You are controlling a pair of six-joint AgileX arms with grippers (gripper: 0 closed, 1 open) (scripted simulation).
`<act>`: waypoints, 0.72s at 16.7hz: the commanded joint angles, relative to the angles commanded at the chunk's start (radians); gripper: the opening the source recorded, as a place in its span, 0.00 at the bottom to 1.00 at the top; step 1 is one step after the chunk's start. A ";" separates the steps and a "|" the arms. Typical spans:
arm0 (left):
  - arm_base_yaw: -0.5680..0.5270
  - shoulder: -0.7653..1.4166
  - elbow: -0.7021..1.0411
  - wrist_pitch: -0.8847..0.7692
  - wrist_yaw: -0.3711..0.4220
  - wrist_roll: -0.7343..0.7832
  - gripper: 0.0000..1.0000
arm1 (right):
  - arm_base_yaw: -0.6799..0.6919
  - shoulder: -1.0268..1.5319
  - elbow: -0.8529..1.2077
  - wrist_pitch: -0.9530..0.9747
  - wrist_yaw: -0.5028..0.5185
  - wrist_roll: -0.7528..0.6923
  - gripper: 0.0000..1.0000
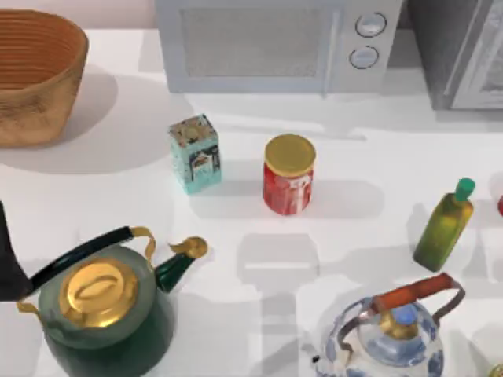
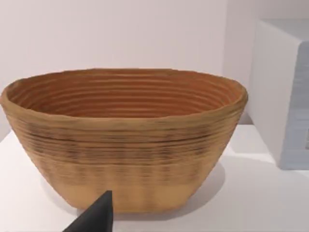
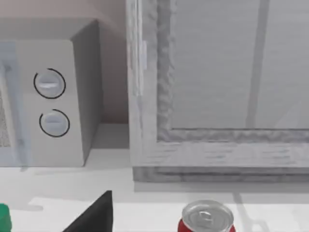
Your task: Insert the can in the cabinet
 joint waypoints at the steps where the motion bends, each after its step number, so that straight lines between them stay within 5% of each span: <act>1: 0.000 0.000 0.000 0.000 0.000 0.000 1.00 | 0.000 0.000 0.000 0.000 0.000 0.000 1.00; 6: 0.000 0.000 0.000 0.000 0.000 0.000 1.00 | -0.003 0.106 0.048 0.108 0.014 -0.009 1.00; 12: 0.000 0.000 0.000 0.000 0.000 0.000 1.00 | -0.014 0.577 0.168 0.513 0.039 -0.025 1.00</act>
